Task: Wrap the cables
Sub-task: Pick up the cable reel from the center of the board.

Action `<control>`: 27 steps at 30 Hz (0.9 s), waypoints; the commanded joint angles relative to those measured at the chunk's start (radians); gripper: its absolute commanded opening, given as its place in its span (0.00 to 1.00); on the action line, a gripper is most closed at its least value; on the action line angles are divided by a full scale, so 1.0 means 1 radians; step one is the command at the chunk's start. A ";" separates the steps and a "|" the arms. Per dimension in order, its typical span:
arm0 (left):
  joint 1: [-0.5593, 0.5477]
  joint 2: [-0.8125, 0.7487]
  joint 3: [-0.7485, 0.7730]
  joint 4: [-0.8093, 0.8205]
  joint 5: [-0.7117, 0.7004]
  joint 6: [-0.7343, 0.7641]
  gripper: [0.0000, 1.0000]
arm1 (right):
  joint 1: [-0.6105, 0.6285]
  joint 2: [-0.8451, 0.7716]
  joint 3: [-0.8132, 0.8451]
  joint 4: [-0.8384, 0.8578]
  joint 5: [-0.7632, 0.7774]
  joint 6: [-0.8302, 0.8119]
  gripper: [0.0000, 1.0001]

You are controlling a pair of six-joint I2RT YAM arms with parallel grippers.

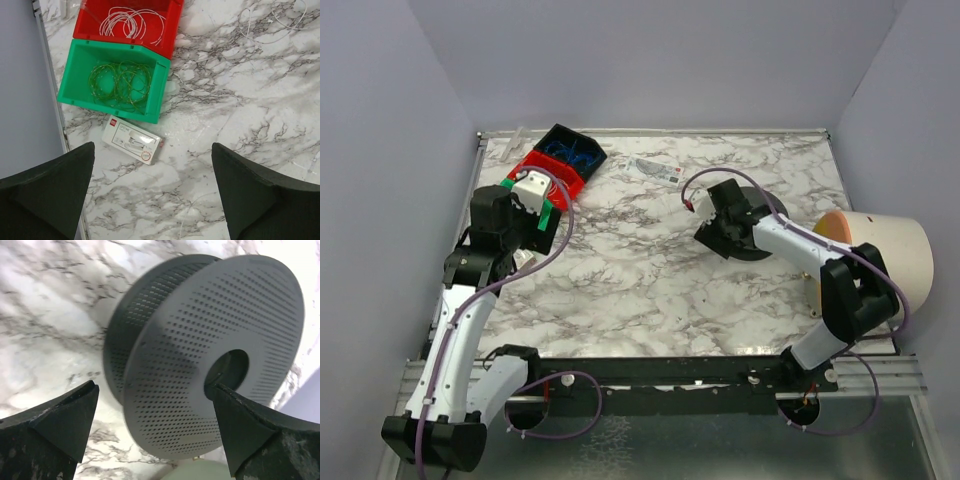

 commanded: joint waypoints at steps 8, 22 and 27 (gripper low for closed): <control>0.016 -0.023 -0.090 0.104 0.072 -0.046 0.99 | 0.022 0.120 -0.064 0.162 0.300 0.021 1.00; 0.043 -0.057 -0.071 0.100 0.184 -0.077 0.99 | 0.069 0.175 0.000 0.110 0.351 0.062 0.14; 0.054 -0.051 -0.065 0.097 0.216 -0.087 0.99 | 0.104 0.092 0.083 -0.038 0.290 0.116 0.01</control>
